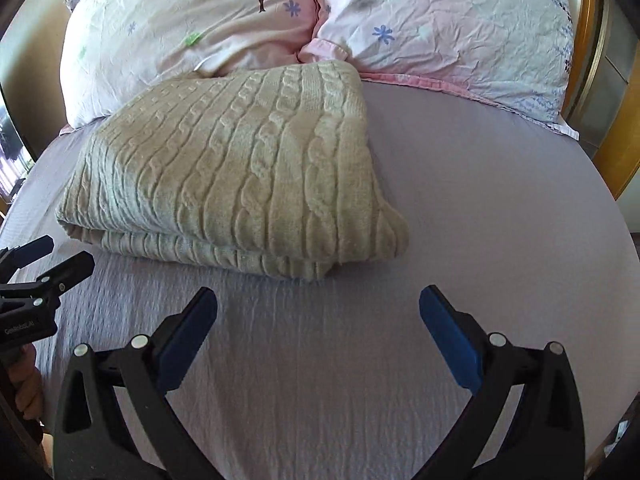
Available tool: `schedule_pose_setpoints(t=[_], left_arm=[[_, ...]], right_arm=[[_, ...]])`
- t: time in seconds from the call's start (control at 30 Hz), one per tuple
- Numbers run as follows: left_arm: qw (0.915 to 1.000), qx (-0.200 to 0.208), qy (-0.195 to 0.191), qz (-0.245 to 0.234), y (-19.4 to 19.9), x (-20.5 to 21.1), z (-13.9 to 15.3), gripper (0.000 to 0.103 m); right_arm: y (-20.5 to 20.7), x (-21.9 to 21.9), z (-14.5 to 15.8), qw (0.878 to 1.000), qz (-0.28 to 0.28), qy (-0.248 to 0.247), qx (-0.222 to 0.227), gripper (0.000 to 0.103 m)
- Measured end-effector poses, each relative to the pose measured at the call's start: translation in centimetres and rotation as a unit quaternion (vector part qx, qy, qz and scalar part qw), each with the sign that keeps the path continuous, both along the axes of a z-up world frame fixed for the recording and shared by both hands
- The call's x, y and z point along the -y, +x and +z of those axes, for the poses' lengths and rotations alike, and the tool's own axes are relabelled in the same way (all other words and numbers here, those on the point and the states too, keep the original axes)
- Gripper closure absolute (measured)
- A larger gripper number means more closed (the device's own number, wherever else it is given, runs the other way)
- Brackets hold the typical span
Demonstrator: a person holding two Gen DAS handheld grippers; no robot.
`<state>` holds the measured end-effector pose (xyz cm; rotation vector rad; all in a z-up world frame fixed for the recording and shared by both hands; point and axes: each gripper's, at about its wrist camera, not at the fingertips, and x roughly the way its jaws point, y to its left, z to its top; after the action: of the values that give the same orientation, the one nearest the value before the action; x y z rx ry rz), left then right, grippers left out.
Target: Fold small clothes
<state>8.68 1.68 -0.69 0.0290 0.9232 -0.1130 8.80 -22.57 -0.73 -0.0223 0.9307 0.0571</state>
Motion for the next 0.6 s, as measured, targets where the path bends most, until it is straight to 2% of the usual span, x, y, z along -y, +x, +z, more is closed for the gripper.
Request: schedule_pose_setpoints(t=[0.1, 0.2, 0.33, 0.43, 0.6], left_arm=[[0.9999, 0.008, 0.011, -0.007, -0.3, 0.3, 0.1, 0.001], [0.9996, 0.005, 0.026, -0.008, -0.2, 0.5, 0.0, 0.001], [0.9996, 0.005, 0.024, -0.011, -0.2, 0.3, 0.0, 0.001], [0.9996, 0.004, 0.024, -0.011, -0.1, 0.2, 0.1, 0.001], [0.9996, 0.004, 0.024, -0.012, 0.0, 0.2, 0.1, 0.001]], right_arm=[[0.1, -1.0, -0.3, 0.999, 0.001, -0.036, -0.001, 0.002], [-0.1, -1.4, -0.2, 0.999, 0.001, -0.048, 0.007, 0.002], [0.0, -0.9, -0.4, 0.999, -0.001, -0.033, 0.000, 0.002], [0.3, 0.0, -0.6, 1.000, -0.011, 0.005, -0.010, 0.002], [0.4, -0.2, -0.6, 1.000, -0.014, -0.002, -0.011, 0.002]])
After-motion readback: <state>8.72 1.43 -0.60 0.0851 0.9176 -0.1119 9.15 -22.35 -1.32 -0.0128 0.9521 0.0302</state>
